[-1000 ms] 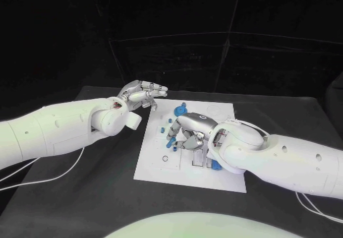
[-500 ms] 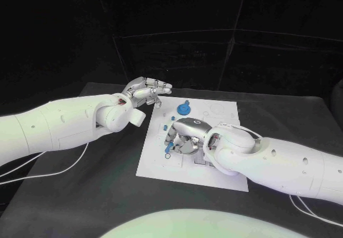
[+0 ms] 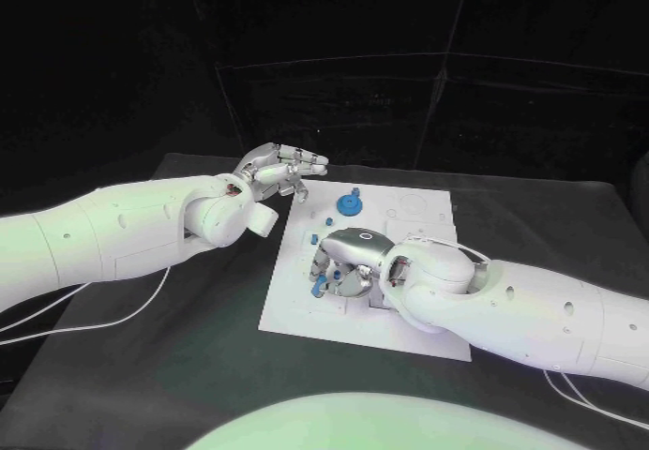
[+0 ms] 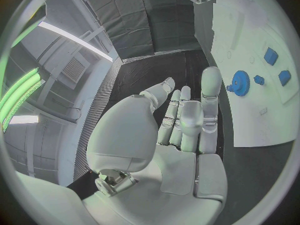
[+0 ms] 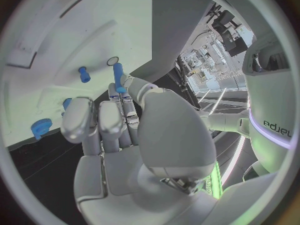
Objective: Assemble the parts on the task board
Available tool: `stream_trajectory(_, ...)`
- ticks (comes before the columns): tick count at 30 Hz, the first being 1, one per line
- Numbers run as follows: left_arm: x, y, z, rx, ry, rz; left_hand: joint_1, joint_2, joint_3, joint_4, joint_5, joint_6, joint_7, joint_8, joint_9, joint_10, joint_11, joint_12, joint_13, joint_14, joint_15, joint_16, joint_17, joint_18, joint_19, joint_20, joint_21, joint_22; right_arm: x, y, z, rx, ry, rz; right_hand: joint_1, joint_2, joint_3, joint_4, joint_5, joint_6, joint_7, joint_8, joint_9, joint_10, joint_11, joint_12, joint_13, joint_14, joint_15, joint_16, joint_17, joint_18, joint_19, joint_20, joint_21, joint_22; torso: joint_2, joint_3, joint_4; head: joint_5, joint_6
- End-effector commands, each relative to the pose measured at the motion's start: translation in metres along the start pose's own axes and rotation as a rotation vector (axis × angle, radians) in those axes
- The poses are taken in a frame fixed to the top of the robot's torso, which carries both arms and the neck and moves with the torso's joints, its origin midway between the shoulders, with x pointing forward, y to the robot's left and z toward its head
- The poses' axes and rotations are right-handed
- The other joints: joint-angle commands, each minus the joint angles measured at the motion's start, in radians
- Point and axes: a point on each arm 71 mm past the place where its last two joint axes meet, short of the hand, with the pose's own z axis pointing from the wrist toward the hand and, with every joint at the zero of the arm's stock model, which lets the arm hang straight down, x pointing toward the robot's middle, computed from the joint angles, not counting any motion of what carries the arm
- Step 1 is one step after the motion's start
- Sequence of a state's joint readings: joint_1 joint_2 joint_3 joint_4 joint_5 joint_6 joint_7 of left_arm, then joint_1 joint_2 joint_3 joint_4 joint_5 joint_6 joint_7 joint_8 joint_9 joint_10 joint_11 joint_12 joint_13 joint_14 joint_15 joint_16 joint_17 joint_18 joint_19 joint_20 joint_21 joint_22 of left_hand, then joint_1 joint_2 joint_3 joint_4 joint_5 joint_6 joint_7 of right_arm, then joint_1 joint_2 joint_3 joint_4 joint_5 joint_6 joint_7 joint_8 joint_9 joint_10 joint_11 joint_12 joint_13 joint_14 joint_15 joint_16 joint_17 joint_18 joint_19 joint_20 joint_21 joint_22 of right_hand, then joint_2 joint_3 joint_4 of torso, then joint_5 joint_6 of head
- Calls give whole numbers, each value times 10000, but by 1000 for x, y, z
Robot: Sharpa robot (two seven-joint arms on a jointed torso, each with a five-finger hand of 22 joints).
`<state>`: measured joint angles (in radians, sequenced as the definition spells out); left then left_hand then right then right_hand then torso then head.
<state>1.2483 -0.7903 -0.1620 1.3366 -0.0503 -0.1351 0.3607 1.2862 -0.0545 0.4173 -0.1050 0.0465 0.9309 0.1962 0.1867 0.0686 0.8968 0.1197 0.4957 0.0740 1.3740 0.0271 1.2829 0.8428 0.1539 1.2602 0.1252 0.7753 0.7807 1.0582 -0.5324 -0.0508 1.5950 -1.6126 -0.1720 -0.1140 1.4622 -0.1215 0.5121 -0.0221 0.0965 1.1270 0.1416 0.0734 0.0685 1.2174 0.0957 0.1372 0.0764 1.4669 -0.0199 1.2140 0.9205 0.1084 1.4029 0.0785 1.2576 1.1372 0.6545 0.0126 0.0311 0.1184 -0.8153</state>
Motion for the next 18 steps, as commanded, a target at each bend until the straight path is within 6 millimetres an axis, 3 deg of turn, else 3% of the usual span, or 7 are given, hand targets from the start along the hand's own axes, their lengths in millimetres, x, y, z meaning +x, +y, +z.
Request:
stream_trajectory(1, 1, -2, 1, 92, 42, -47, -25, -30, -49, -28, 30, -44, 7, 2, -11, -73, 27, 52, -13, -39, 28, -5, -5, 190, -79, 10, -35, -8, 2, 1, 1, 17, 334, -388, -2, 117, 78, 6, 46, -21, 29, -54, -5, 306, -296, 28, 14, 63, -15, 59, -1, -155, 40, 14, 54, 9, -9, 0, -17, 3, -17)
stream_trajectory(18, 1, -1, 1, 71, 62, -51, -25, -30, -49, -28, 30, -44, 7, 2, -11, -73, 27, 52, -13, -39, 28, -5, -5, 190, -79, 10, -35, -8, 3, 0, 2, 506, 290, -1194, -32, 162, 119, -13, 54, -16, 28, -48, -1, 306, -295, 24, 20, 60, -12, 64, 0, -157, 33, 18, 63, 19, -3, -4, -1, -21, -42)
